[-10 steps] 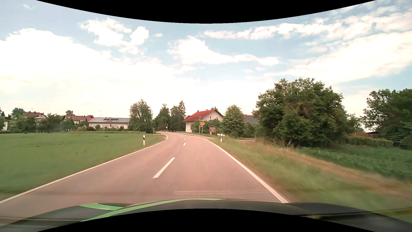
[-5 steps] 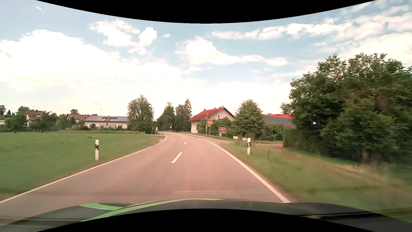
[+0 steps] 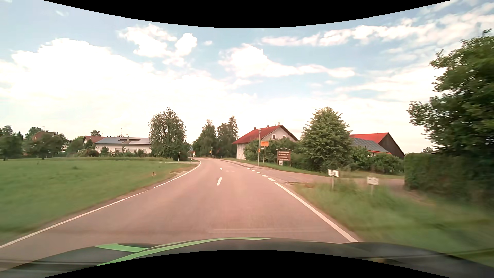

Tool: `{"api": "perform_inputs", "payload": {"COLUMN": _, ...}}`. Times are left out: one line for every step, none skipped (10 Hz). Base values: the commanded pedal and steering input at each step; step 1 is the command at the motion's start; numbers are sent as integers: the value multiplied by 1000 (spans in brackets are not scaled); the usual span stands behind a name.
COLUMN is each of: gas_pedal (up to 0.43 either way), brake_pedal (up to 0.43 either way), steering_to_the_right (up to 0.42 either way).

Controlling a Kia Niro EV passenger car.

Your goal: Follow the waypoints while adhering to traffic rules and regulations

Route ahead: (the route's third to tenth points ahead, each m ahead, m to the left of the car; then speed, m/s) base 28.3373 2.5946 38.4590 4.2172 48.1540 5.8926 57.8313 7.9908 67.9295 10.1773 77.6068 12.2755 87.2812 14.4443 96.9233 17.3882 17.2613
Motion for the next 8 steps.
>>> {"api": "perform_inputs", "payload": {"gas_pedal": 0, "brake_pedal": 213, "steering_to_the_right": -27}}
{"api": "perform_inputs", "payload": {"gas_pedal": 0, "brake_pedal": 213, "steering_to_the_right": -27}}
{"api": "perform_inputs", "payload": {"gas_pedal": 0, "brake_pedal": 213, "steering_to_the_right": -27}}
{"api": "perform_inputs", "payload": {"gas_pedal": 0, "brake_pedal": 213, "steering_to_the_right": -27}}
{"api": "perform_inputs", "payload": {"gas_pedal": 0, "brake_pedal": 213, "steering_to_the_right": -27}}
{"api": "perform_inputs", "payload": {"gas_pedal": 0, "brake_pedal": 213, "steering_to_the_right": -27}}
{"api": "perform_inputs", "payload": {"gas_pedal": 0, "brake_pedal": 213, "steering_to_the_right": -27}}
{"api": "perform_inputs", "payload": {"gas_pedal": 0, "brake_pedal": 213, "steering_to_the_right": -26}}
